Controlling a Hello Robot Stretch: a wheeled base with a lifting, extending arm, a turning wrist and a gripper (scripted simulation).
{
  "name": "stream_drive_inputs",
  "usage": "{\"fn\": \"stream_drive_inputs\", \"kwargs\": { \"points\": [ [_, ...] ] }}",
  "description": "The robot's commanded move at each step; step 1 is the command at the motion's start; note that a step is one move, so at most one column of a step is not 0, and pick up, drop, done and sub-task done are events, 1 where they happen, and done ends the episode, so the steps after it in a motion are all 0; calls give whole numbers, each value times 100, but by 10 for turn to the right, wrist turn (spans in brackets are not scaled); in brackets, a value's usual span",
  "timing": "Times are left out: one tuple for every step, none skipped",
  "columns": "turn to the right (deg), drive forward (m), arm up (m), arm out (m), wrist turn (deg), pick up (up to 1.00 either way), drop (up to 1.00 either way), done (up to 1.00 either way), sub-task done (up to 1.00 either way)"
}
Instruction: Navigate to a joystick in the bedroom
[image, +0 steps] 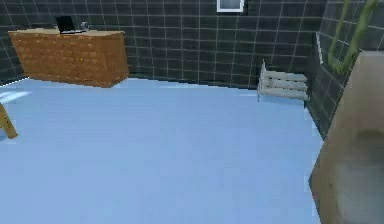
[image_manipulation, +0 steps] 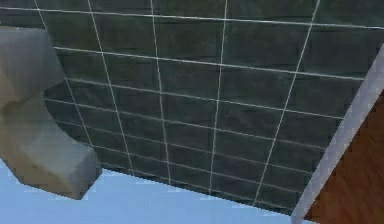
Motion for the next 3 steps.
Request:
{"fn": "stream_drive_inputs", "kwargs": {
  "points": [
    [0, 20, 0, 0, 0, 0, 0, 0, 0],
    [-360, 0, 0, 0, 0, 0, 0, 0, 0],
    [-30, 0, 0, 0, 0, 0, 0, 0, 0]
  ]
}}
